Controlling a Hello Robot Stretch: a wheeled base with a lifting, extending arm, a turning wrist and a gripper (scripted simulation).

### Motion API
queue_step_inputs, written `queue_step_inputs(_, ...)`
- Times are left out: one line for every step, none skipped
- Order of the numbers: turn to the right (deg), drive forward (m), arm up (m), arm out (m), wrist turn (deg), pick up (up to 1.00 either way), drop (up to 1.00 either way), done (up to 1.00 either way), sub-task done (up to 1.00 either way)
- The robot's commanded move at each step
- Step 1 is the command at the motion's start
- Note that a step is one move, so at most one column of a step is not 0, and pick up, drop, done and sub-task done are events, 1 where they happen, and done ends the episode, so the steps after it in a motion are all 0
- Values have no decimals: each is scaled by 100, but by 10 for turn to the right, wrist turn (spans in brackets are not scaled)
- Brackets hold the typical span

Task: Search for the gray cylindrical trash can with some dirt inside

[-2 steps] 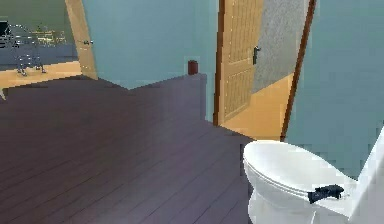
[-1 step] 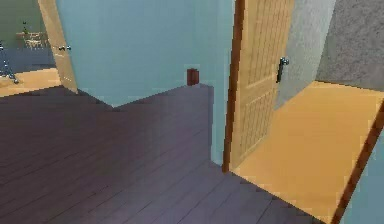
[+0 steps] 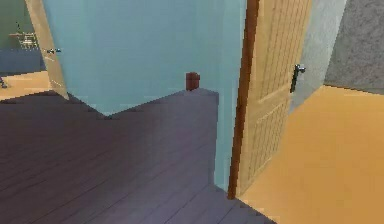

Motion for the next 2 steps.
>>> queue_step_inputs(420,0,0,0,0,0,0,0,0)
queue_step_inputs(0,100,0,0,0,0,0,0,0)
